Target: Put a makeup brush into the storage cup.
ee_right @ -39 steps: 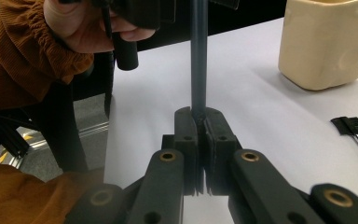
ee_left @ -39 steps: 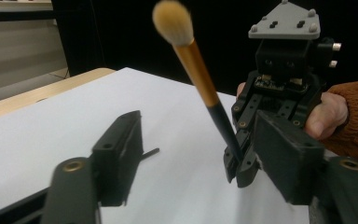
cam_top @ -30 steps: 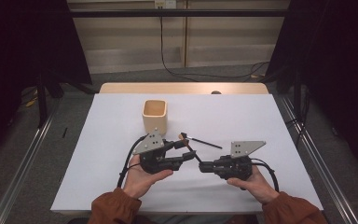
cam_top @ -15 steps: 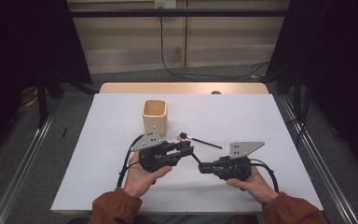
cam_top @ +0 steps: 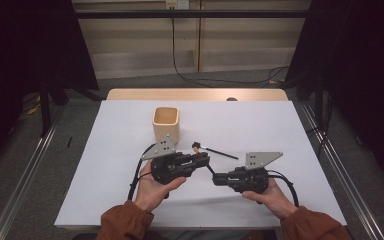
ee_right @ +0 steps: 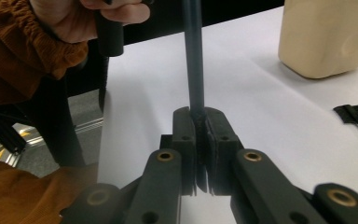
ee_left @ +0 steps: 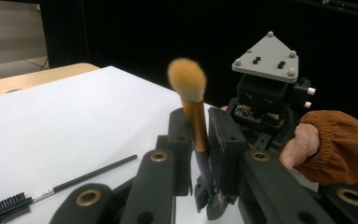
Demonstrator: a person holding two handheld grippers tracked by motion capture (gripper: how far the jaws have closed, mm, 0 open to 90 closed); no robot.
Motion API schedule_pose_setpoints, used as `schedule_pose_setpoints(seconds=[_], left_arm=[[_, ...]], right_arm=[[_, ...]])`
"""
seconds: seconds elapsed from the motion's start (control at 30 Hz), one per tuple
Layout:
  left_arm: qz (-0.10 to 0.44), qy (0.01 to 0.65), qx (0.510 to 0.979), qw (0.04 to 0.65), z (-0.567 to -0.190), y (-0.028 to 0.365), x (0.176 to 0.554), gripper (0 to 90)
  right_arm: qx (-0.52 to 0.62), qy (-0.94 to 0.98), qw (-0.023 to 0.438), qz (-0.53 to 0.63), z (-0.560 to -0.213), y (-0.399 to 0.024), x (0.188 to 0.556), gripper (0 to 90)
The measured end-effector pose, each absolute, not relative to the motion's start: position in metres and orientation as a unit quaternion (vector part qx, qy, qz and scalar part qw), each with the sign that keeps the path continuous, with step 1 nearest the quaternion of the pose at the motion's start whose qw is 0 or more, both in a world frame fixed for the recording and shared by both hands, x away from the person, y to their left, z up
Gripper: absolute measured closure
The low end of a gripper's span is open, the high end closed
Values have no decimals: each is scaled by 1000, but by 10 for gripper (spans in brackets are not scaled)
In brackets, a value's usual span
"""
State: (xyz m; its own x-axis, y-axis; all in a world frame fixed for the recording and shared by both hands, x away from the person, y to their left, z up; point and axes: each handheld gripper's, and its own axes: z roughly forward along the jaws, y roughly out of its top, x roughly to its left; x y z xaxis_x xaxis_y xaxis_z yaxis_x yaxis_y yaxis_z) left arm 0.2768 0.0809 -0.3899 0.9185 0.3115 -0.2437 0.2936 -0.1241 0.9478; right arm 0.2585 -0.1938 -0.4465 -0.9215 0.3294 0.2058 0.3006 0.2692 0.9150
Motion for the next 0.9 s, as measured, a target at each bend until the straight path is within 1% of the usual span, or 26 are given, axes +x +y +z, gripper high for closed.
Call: schedule_pose_setpoints(seconds=[0.07, 0.23, 0.37, 0.47, 0.53, 0.63, 0.8, 0.9], left_arm=[[12, 191, 752, 631, -390, 80, 276, 808], [4, 185, 753, 631, -390, 76, 274, 833], [5, 188, 755, 628, -389, 75, 274, 839], [8, 188, 757, 626, -388, 75, 273, 839], [9, 190, 757, 625, -387, 76, 273, 839], [13, 191, 757, 624, -386, 78, 274, 839], [14, 198, 757, 623, -387, 81, 275, 839], [13, 202, 758, 620, -387, 83, 275, 839]], right_arm=[[197, 797, 13, 571, -446, -194, 259, 815], [199, 798, 24, 568, -445, -195, 256, 739], [205, 797, 21, 568, -446, -195, 257, 673], [212, 796, 26, 566, -445, -195, 256, 545], [215, 794, 31, 568, -445, -195, 255, 478], [221, 790, 42, 570, -443, -195, 255, 338], [232, 785, 53, 573, -442, -198, 256, 219], [232, 783, 55, 575, -441, -199, 256, 183]])
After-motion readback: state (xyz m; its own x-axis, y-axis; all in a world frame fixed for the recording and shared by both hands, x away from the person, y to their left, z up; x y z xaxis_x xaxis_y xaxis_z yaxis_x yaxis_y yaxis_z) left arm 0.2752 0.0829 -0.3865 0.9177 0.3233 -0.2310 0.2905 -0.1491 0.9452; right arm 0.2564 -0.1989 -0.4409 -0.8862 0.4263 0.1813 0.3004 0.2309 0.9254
